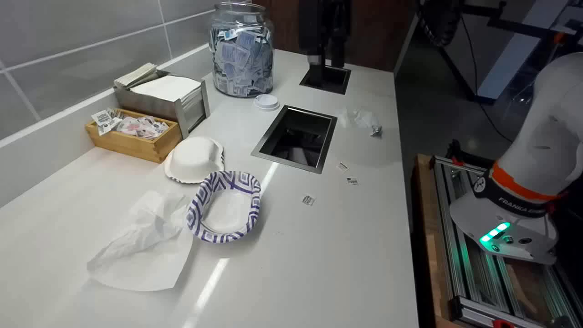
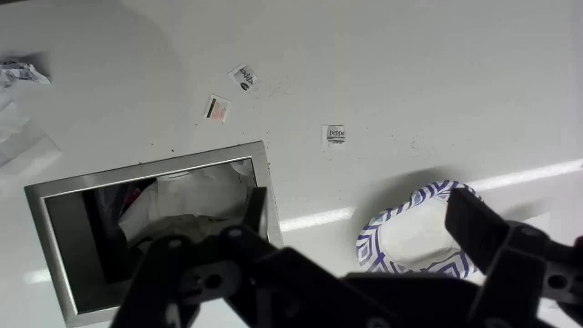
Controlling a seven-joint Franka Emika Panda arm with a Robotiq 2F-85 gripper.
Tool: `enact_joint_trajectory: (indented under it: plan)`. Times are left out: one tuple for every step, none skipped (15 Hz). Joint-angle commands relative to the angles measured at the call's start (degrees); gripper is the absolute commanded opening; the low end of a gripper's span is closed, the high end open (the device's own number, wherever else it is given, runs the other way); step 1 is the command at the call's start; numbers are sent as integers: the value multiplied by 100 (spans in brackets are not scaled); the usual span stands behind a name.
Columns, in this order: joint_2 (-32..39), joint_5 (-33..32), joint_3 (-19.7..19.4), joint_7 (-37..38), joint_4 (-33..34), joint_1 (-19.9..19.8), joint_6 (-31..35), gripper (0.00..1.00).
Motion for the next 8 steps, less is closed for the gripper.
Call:
enact_joint_trajectory:
  plan:
    - [4,-7,-29,6,11,30,-12,100]
    - [4,-7,-29,6,11,30,-12,100]
    - [4,-7,-29,5,11,30,-12,100]
    - [4,-7,-29,5,11,30,-12,100]
    - [4,-7,-29,5,11,30,-12,100]
    - [4,-7,-29,5,11,30,-12,100]
    - [4,-7,-29,5,11,30,-12,100]
    - [96,-29,-107,171,70,-76,61,100]
